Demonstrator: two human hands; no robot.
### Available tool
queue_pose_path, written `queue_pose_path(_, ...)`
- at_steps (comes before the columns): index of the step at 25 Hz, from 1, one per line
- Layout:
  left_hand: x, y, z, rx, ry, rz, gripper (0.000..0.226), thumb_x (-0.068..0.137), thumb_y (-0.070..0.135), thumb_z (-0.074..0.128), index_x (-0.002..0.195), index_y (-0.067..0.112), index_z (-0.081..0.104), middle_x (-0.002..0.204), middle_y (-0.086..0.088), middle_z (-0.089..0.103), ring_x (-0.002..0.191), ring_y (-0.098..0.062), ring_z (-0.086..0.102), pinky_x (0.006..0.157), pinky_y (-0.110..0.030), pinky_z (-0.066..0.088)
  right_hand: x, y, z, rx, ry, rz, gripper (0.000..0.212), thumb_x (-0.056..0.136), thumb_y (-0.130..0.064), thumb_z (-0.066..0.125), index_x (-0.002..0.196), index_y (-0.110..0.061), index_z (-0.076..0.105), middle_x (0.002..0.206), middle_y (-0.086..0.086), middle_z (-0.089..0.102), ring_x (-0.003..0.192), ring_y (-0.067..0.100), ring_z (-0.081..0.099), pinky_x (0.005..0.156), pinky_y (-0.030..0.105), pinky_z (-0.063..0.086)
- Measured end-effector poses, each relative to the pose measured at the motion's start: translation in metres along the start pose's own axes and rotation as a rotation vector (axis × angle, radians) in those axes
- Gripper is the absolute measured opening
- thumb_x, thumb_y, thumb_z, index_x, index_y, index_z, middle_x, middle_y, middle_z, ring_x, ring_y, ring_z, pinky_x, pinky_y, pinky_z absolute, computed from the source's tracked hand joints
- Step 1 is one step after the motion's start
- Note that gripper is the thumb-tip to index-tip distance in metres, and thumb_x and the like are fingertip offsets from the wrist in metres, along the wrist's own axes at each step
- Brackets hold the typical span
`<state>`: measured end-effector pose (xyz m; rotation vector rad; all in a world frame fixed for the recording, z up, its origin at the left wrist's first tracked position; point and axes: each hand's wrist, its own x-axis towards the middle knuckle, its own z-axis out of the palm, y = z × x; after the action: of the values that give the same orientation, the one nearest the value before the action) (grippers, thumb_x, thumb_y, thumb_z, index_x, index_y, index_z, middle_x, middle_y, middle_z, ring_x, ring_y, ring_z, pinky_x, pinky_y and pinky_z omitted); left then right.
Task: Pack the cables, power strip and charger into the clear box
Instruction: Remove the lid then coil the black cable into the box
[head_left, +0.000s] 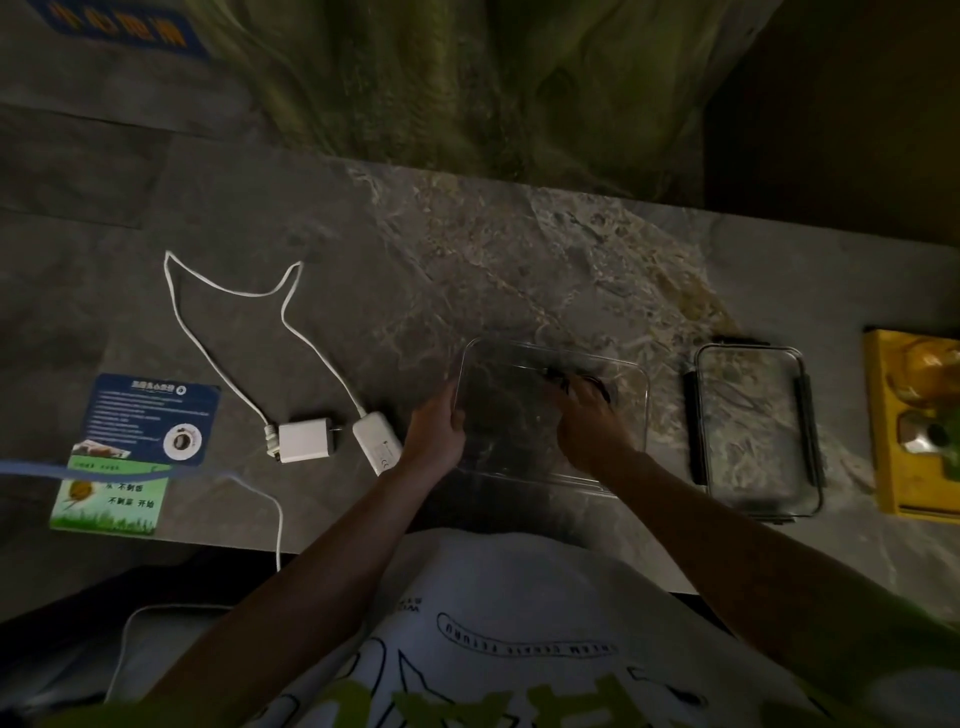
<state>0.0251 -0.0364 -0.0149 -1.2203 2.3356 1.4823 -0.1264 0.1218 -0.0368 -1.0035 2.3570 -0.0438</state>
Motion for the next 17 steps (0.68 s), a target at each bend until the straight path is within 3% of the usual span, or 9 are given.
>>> queue_pose_path(4,-0.001,-0.002,-0.001,-0.009,-0.015,-0.005,0.051,0.097,0.007,0.045,0.146,0.020,0.036,0.134,-0.011,0.057,0.125,-0.026,0.052,0.096,-0.024,0.035,0.003,0.006,0.009,-0.172,-0.124,-0.029,0.068,0.088,-0.016,0.055,0.149,-0.022,0.026,0.159,0.008,0.013,0.147,0.034,0.012,0.113,0.056,0.029)
queue_pose_path(8,0.000,-0.005,0.000,-0.019,0.001,0.007,0.050,0.096,0.006,0.047,0.144,0.018,0.040,0.133,-0.012,0.058,0.125,-0.027,0.053,0.101,-0.029,0.038,0.002,0.011,0.003,-0.169,-0.107,0.019,0.074,0.087,-0.016,0.057,0.151,-0.019,0.020,0.160,0.006,0.012,0.147,0.029,0.011,0.115,0.050,0.027)
queue_pose_path(17,0.002,-0.006,0.000,-0.019,-0.021,0.005,0.051,0.096,0.006,0.047,0.144,0.020,0.038,0.137,-0.010,0.056,0.128,-0.026,0.050,0.104,-0.029,0.036,0.002,0.015,0.003,-0.151,-0.116,0.047,0.074,0.084,-0.018,0.059,0.149,-0.020,0.025,0.158,0.008,0.018,0.146,0.030,0.017,0.112,0.051,0.032)
